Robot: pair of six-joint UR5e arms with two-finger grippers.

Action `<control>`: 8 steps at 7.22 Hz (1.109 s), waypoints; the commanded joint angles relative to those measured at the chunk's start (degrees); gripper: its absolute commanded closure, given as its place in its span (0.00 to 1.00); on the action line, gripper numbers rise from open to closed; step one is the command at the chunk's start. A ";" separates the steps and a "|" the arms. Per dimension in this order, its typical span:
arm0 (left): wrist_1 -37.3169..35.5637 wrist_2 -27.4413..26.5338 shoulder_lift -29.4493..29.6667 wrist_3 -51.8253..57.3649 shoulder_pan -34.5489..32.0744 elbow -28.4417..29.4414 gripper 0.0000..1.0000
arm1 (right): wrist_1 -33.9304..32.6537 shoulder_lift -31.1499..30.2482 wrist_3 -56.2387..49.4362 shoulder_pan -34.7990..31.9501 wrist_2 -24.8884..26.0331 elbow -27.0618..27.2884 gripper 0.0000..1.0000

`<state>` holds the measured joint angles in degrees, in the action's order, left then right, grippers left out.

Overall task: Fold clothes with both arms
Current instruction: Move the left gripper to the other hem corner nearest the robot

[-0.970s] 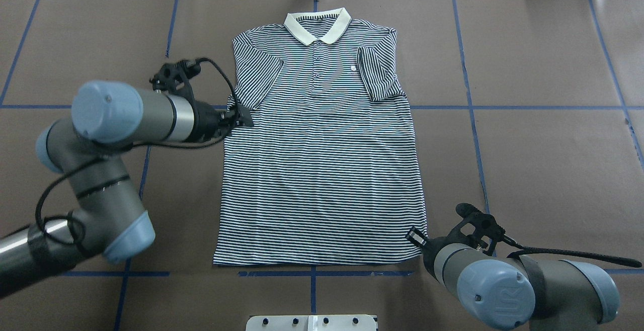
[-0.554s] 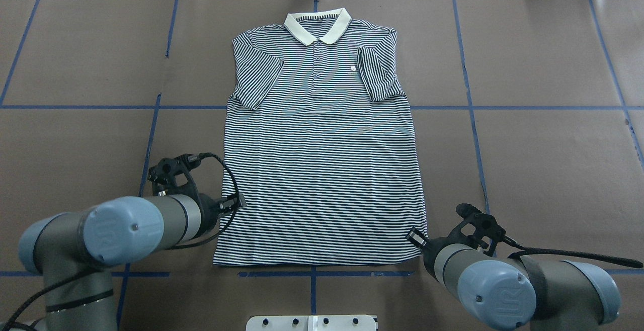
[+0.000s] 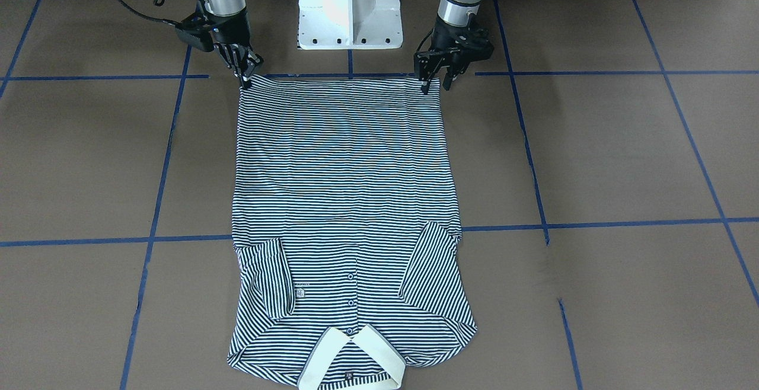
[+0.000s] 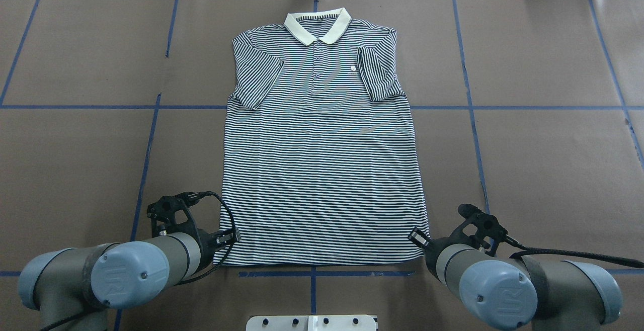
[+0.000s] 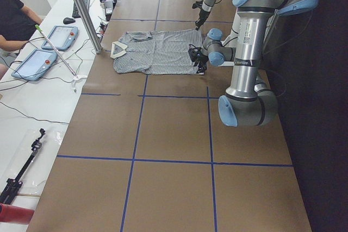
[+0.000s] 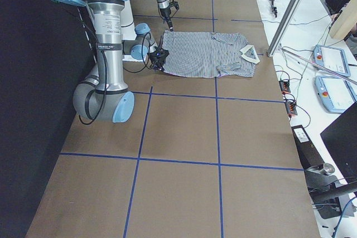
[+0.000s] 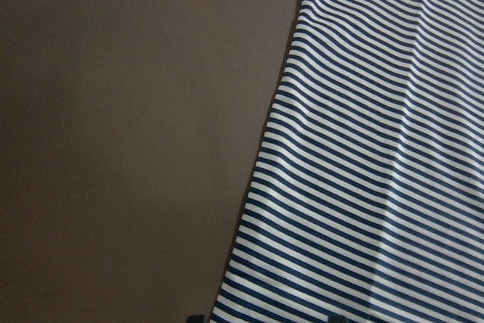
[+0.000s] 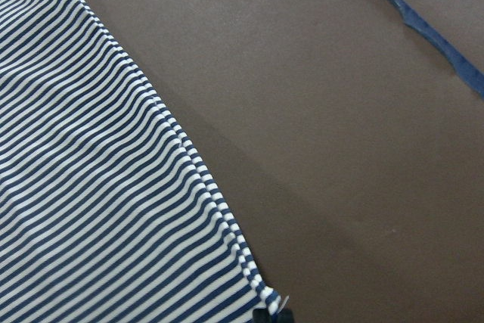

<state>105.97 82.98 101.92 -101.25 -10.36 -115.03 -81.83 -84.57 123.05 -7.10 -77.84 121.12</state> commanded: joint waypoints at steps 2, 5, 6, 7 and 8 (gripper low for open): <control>-0.07 0.78 -0.05 -0.26 1.30 0.60 0.39 | 0.00 0.02 0.00 0.07 -0.12 0.00 1.00; -0.15 1.66 -0.23 -0.61 1.83 0.95 0.42 | 0.00 0.02 0.00 0.07 -0.12 0.00 1.00; -0.15 1.74 -0.84 -0.61 2.01 1.04 0.43 | 0.00 0.02 0.00 0.07 -0.12 0.00 1.00; -0.15 1.75 -0.93 -0.61 2.09 1.04 0.43 | 0.00 0.02 0.00 0.07 -0.12 0.00 1.00; -0.15 1.75 -0.93 -0.79 2.10 0.95 0.58 | 0.00 0.02 -0.09 0.07 -0.12 0.00 1.00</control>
<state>105.82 84.70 101.09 -101.91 -8.32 -114.05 -81.83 -84.55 123.03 -7.03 -77.96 121.11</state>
